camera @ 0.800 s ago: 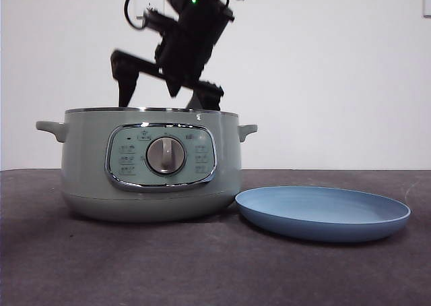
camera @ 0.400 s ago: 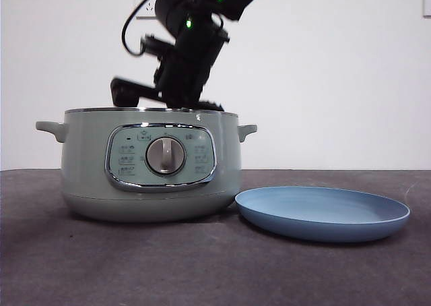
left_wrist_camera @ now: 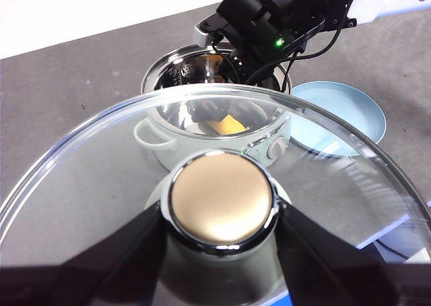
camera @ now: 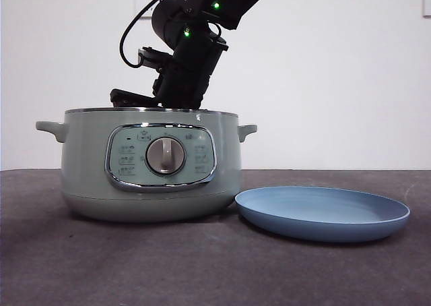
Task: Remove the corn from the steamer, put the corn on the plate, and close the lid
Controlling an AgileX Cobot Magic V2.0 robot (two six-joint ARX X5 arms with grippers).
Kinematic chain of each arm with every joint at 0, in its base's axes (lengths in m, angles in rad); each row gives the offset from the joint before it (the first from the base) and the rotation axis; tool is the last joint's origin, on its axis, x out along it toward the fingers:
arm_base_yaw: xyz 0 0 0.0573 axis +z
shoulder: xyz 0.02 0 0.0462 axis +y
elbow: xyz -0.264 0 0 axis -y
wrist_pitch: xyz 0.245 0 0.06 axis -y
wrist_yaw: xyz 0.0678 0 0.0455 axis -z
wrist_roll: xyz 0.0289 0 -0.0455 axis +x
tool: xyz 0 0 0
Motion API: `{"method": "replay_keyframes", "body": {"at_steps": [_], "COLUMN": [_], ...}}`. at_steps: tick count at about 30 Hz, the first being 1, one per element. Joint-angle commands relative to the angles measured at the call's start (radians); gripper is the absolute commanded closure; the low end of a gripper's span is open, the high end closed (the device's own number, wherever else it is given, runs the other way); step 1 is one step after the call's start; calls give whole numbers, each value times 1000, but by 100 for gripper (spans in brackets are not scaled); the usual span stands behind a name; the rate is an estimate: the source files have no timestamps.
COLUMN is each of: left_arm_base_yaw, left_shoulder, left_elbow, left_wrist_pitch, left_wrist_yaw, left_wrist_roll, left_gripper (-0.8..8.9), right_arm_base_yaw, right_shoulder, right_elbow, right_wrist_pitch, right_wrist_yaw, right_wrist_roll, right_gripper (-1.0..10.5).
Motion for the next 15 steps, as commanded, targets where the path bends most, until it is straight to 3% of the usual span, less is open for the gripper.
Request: {"method": "replay_keyframes", "body": {"at_steps": [1, 8, 12, 15], "left_arm_base_yaw": [1, 1, -2, -2], "left_shoulder": [-10, -10, -10, -10], "left_elbow": [9, 9, 9, 9], "left_wrist_pitch": [40, 34, 31, 29], "left_wrist_yaw": [6, 6, 6, 6], "left_wrist_roll": [-3, -3, -3, -3], "left_gripper": [822, 822, 822, 822], "right_arm_base_yaw": [3, 3, 3, 3], "right_shoulder": [30, 37, 37, 37], "right_elbow": [-2, -2, -2, -2], "right_wrist_pitch": [-13, -39, -39, -39], "right_wrist_yaw": [6, 2, 2, 2], "right_wrist_roll": [-1, -1, -1, -1], "right_gripper": [488, 603, 805, 890]}}
